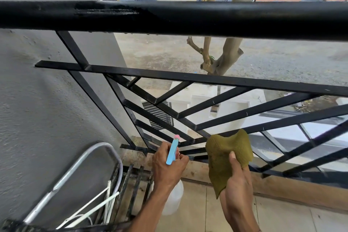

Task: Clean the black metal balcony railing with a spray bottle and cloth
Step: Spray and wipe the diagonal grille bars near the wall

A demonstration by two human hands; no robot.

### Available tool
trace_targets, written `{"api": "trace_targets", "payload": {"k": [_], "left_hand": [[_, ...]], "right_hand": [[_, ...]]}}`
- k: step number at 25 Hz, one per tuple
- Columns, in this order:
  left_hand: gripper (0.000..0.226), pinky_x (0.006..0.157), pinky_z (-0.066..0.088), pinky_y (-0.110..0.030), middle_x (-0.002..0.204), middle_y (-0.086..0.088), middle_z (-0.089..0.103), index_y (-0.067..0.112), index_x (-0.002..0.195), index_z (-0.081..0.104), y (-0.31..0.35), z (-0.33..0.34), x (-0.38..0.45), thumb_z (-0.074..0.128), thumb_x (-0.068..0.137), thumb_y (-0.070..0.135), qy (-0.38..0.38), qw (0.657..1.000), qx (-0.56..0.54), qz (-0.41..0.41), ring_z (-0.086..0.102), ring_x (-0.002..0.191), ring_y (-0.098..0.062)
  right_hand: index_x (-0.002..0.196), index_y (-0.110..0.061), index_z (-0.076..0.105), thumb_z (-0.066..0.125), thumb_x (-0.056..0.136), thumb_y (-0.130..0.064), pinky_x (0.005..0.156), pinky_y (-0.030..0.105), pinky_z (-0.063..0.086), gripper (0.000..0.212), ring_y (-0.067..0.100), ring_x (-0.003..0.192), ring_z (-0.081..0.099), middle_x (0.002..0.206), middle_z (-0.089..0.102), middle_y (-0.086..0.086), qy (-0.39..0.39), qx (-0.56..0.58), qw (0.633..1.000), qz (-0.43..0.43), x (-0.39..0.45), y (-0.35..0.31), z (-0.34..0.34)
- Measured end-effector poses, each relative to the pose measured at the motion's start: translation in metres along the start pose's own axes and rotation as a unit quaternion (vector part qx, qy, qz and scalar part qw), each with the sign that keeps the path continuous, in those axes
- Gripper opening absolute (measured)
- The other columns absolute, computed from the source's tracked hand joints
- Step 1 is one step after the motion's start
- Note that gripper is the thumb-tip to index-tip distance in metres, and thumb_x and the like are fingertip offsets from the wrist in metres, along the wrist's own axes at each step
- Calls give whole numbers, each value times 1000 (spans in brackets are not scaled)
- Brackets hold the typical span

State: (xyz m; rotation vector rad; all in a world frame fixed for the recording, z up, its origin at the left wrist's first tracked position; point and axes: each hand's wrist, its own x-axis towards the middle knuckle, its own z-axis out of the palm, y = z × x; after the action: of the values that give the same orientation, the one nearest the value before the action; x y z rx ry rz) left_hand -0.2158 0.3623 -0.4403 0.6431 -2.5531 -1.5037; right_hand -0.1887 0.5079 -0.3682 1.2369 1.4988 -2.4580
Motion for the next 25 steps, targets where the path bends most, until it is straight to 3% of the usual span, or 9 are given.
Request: {"api": "trace_targets", "payload": {"k": [4,7,12,16,21,25], "left_hand": [[29,54,45,-24,69,4,52,22,80,54,-7,18,-6,82,76,15,-21,1000,14,1,49,61,-10],[26,54,43,-17,73,4,56,18,84,59,-6,29,-13,82,76,12,-22,1000,5,-1,52,63,-10],[24,54,36,-19,70,4,48,18,83,54,-1,49,-24,77,80,11,-27,999,39,2,44,63,-9],[24,57,48,-33,73,3,50,21,89,55,-1,67,-28,77,82,12,-32,999,31,-14,50,66,-16],[25,56,39,-22,73,5,47,20,88,53,-5,83,-32,76,81,14,-36,998,52,-29,46,65,-12],[29,54,39,-24,69,1,49,22,77,48,-14,99,-37,76,78,13,-44,997,49,-40,46,61,-15]], "right_hand": [[108,-34,66,55,101,-31,107,49,45,12,21,115,64,115,70,-7,1,13,1000,-14,6,-4,-17],[109,-34,66,56,100,-34,109,50,44,13,22,117,64,119,70,-4,8,7,1000,-11,12,-8,-30],[107,-41,63,56,99,-39,109,56,42,10,25,121,59,122,66,-5,15,-17,1000,-7,24,-10,-49],[115,-42,58,57,98,-41,112,55,40,17,24,123,57,119,64,-11,27,-27,999,-3,34,-11,-67],[140,-36,48,55,99,-44,114,53,36,43,23,126,51,126,58,-6,14,-50,999,-4,44,-13,-86],[136,-37,50,55,100,-41,113,51,38,37,22,123,53,120,58,-10,3,-40,999,-8,53,-18,-98]]}}
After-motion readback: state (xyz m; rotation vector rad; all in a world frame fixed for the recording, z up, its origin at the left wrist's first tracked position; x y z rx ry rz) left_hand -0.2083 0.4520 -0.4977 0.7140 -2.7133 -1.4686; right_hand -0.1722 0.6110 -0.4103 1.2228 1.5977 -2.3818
